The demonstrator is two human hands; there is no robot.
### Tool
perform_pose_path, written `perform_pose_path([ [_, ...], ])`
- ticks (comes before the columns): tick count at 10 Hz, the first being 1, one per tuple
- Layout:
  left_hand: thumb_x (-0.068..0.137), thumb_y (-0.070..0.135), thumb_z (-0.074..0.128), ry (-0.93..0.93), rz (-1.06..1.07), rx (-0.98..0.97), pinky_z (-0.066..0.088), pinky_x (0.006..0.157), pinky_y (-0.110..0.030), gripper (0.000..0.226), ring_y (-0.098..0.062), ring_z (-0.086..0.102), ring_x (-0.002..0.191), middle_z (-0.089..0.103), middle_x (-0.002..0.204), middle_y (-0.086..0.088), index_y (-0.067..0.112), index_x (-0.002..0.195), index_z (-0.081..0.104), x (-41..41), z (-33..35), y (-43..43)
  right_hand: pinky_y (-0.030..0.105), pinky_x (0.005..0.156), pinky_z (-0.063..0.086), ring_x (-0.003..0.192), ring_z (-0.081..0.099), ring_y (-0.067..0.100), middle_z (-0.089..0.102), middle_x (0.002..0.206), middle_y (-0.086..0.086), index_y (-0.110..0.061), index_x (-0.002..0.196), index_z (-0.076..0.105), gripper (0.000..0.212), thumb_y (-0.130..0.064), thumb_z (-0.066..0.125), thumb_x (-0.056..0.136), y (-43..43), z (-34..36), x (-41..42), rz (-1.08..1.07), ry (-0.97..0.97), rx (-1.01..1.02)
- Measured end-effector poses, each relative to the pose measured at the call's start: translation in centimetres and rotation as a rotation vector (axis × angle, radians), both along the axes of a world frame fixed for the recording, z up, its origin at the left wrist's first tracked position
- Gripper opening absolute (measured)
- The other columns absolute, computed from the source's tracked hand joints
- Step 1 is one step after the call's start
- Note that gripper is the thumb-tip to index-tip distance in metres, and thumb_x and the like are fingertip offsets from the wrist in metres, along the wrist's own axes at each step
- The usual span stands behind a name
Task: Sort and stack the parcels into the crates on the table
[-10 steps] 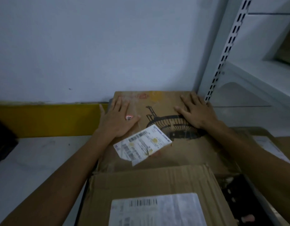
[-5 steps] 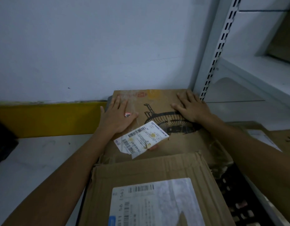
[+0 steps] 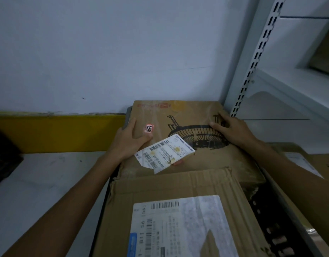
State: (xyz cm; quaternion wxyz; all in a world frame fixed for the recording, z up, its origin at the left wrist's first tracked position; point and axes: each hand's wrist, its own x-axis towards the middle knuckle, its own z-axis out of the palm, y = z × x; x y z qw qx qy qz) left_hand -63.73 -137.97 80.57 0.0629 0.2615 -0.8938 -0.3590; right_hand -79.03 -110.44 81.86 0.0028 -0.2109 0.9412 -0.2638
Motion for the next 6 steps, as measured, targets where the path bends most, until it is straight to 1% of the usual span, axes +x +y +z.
perform_pose_path([
  [1,0.076,0.062,0.060,0.034,0.009,0.025,0.036,0.106,-0.044,0.090,-0.030,0.037,0.132,0.031,0.149,-0.013,0.033,0.149,0.016,-1.0,0.2,-0.6,0.032,0.094,0.040,0.120,0.050,0.034,0.053,0.134,0.020,-0.017,0.146,0.034,0.068,-0.052,0.048,0.091,-0.8,0.1,-1.0,-0.015,0.027,0.027],
  [2,0.077,0.059,0.062,0.062,0.021,0.047,0.036,0.106,-0.043,0.087,-0.029,0.037,0.132,0.031,0.149,-0.012,0.033,0.148,0.018,-1.3,0.2,-0.7,0.036,0.097,0.040,0.123,0.048,0.035,0.050,0.137,0.021,-0.019,0.147,0.032,0.069,-0.056,0.045,0.090,-1.0,0.0,-1.5,-0.028,0.025,0.049],
  [3,0.082,0.057,0.057,0.110,0.049,0.030,0.035,0.104,-0.040,0.078,-0.030,0.037,0.131,0.033,0.147,-0.013,0.033,0.147,0.023,-0.9,0.3,-0.2,0.046,0.101,0.041,0.126,0.045,0.038,0.044,0.142,0.021,-0.029,0.148,0.026,0.075,-0.070,0.035,0.086,-0.9,-0.6,-2.1,-0.070,0.002,0.126],
  [4,0.084,0.066,0.045,0.005,0.012,-0.032,0.031,0.108,-0.047,0.073,-0.034,0.030,0.136,0.025,0.151,-0.014,0.040,0.146,0.018,0.2,0.6,-0.2,0.049,0.094,0.045,0.118,0.049,0.040,0.049,0.133,0.022,-0.031,0.145,0.028,0.071,-0.072,0.026,0.087,-1.0,0.0,-1.5,-0.085,0.052,0.277],
  [5,0.080,0.071,0.045,-0.099,-0.089,-0.079,0.033,0.107,-0.052,0.077,-0.035,0.028,0.137,0.021,0.154,-0.012,0.043,0.146,0.016,2.7,0.7,-0.9,0.044,0.090,0.046,0.112,0.051,0.039,0.052,0.128,0.021,-0.021,0.137,0.040,0.054,-0.055,0.031,0.096,-1.3,0.7,0.1,-0.072,0.112,0.312],
  [6,0.086,0.058,0.050,-0.008,-0.083,-0.193,0.034,0.108,-0.048,0.072,-0.031,0.031,0.137,0.025,0.154,-0.009,0.031,0.147,0.023,5.6,2.0,-2.3,0.038,0.081,0.044,0.106,0.056,0.036,0.056,0.124,0.020,-0.015,0.132,0.044,0.044,-0.042,0.038,0.098,-2.2,2.4,2.6,-0.026,0.158,0.243],
])
